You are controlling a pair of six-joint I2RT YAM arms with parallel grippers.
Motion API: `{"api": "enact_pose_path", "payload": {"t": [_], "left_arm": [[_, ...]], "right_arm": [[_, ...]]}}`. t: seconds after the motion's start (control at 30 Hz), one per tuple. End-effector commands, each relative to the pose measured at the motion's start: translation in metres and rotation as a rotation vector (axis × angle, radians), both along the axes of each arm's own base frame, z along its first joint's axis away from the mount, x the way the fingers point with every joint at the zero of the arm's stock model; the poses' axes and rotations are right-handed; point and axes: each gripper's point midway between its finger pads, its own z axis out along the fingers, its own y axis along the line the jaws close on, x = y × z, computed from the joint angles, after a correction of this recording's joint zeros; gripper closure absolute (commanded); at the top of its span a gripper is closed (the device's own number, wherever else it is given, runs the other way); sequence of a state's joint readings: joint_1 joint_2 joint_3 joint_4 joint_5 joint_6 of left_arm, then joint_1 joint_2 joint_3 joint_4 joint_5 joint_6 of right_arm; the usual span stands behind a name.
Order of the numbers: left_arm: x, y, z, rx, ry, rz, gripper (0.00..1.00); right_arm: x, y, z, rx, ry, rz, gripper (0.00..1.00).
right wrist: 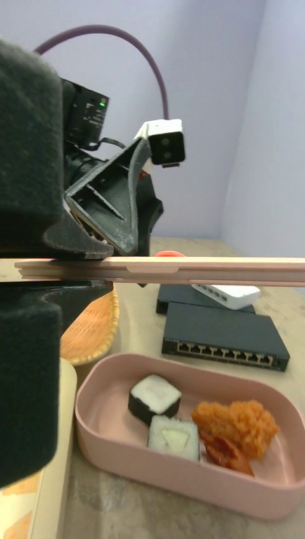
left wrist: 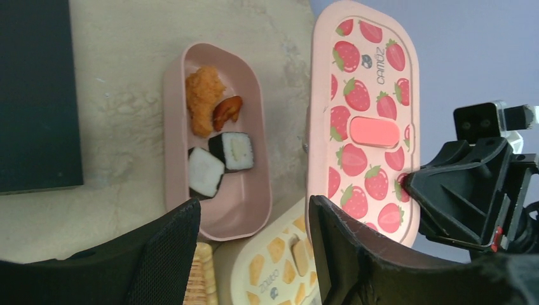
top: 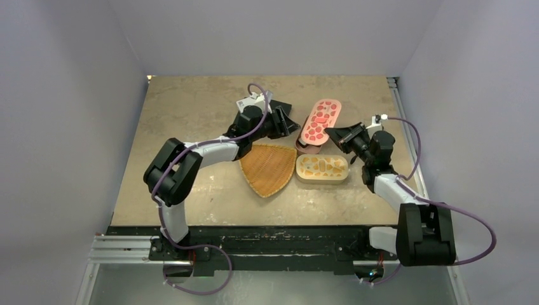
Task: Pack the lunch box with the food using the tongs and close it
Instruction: Close the cover of the packing box.
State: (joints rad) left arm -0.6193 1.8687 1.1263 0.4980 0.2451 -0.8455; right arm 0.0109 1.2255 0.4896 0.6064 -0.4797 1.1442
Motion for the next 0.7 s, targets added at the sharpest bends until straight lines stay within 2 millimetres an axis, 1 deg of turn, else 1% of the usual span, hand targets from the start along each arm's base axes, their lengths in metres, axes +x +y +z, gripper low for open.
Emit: {"api": "enact_pose_path", "payload": {"t": [0.0, 0.13, 0.17, 0.37, 0.53, 0.67], "left_arm": [[0.016, 0.005, -0.003, 0.051, -0.037, 0.023, 0.38], [0.017, -0.005, -0.009, 0.057, -0.029, -0.023, 0.39], [0.018, -0.006, -0.01, 0.058, -0.028, -0.028, 0.39], [0.02, -0.011, -0.016, 0.08, -0.033, -0.06, 0.39], [0.019, -0.016, -0.031, 0.105, -0.006, -0.098, 0.39], [0.018, -0.02, -0.036, 0.104, 0.006, -0.124, 0.38]], "right_arm": [[0.013, -0.014, 0.007, 0.036, -0.039, -0.099, 1.0], [0.017, -0.017, -0.007, 0.067, -0.008, -0.129, 1.0], [0.019, -0.017, -0.013, 0.071, 0.007, -0.133, 1.0], [0.025, -0.019, -0.028, 0.068, 0.044, -0.152, 1.0], [0.031, -0.014, -0.034, 0.07, 0.058, -0.144, 1.0], [0.035, -0.009, -0.038, 0.068, 0.064, -0.143, 1.0]]}}
